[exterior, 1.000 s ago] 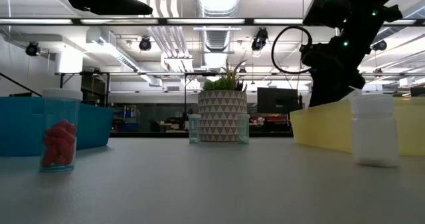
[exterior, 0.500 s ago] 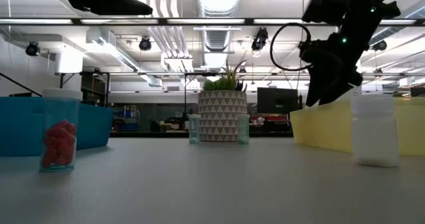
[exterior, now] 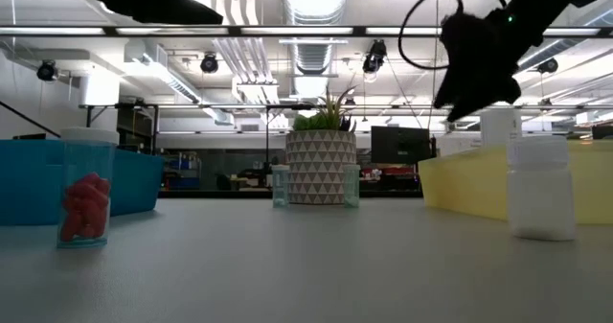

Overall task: Pick and place medicine bottles into bin by pill shape (circle, oval)
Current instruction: Put the left blue tablet bottle into the left blue bin

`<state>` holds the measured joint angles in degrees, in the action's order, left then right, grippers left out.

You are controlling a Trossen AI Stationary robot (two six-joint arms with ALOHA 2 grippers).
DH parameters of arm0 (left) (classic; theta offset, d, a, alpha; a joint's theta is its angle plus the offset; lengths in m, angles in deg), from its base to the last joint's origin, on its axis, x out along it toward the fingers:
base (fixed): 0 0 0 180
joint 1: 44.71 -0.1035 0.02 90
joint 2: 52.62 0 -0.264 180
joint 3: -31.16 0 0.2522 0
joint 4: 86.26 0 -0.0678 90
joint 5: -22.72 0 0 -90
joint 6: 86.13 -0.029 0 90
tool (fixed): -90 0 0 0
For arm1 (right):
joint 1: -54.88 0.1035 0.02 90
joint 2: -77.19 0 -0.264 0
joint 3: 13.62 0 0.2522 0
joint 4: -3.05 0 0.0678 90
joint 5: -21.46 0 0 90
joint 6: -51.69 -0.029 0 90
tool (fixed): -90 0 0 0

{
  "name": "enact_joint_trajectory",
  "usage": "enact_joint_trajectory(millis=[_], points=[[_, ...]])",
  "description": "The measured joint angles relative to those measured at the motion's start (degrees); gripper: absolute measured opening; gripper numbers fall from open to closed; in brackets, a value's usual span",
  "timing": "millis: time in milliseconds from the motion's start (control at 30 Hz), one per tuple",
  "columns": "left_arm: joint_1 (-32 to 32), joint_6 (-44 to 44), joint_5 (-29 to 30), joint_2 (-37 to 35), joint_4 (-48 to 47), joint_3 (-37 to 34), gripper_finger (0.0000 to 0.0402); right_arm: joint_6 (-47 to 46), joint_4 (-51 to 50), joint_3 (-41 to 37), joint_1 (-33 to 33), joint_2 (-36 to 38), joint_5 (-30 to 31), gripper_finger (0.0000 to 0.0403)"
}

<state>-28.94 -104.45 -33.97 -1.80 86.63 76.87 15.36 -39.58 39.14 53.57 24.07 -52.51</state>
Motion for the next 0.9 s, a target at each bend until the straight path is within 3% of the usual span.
enact_joint_trajectory(millis=[233,500,633,900], points=[[0.0,5.01,-0.01,3.47,2.67,-0.04,0.0198,6.72,9.06,0.0,6.26,0.54,0.01,0.0236],[0.0,9.06,-0.03,9.24,10.24,-0.04,0.0198,21.24,22.11,-0.06,12.02,0.54,0.0,0.0226],[-0.02,9.8,-0.03,12.06,14.95,0.16,0.0198,28.51,28.59,-0.96,13.84,0.54,0.01,0.0226],[-1.27,14.98,-0.46,18.05,14.98,3.71,0.0198,38.75,36.38,-4.91,15.05,0.57,-0.95,0.0226]])
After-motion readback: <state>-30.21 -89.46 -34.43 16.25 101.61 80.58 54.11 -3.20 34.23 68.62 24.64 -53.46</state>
